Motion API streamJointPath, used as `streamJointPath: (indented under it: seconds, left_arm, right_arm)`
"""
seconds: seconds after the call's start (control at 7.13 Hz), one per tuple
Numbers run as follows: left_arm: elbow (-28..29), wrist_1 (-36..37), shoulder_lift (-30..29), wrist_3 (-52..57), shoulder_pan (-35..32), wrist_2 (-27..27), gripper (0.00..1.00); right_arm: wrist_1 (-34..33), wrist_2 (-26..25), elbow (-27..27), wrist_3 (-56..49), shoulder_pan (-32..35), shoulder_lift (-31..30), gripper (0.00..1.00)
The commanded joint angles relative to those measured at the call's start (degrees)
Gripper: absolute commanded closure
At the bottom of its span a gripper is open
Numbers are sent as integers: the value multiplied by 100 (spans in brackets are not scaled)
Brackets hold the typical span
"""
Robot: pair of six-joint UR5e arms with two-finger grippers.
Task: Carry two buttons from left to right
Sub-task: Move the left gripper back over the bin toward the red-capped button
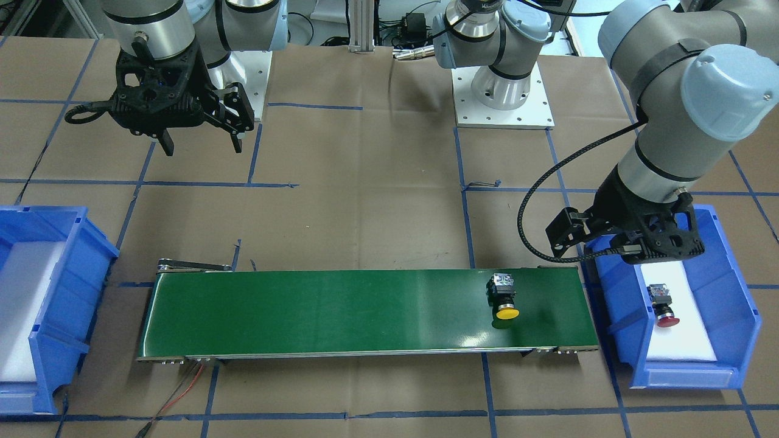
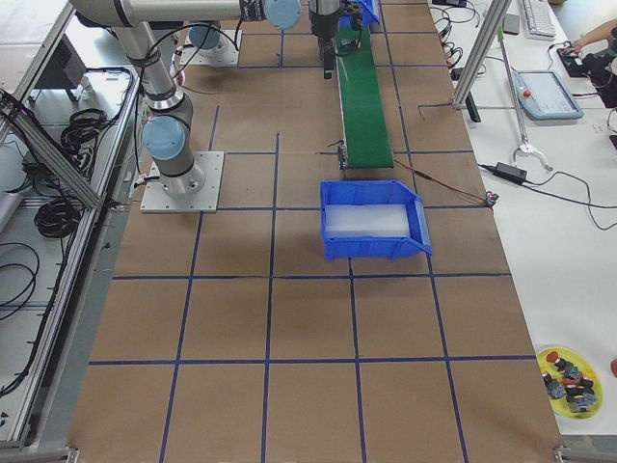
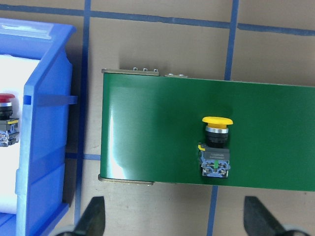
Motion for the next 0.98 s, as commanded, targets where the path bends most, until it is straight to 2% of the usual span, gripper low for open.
streamJointPath:
  seconds: [0.0,0.56,0.84]
  left_arm:
    - [6,15,-30,746,748,-8,0]
    - [-3,42,-117,2371,1830,9,0]
    - [-37,225,-354,2681,2079,1,0]
  right_arm:
    - [0,9,0,3,0,0,0]
    - [0,0,0,3,0,0,0]
    - [0,9,0,3,0,-9,0]
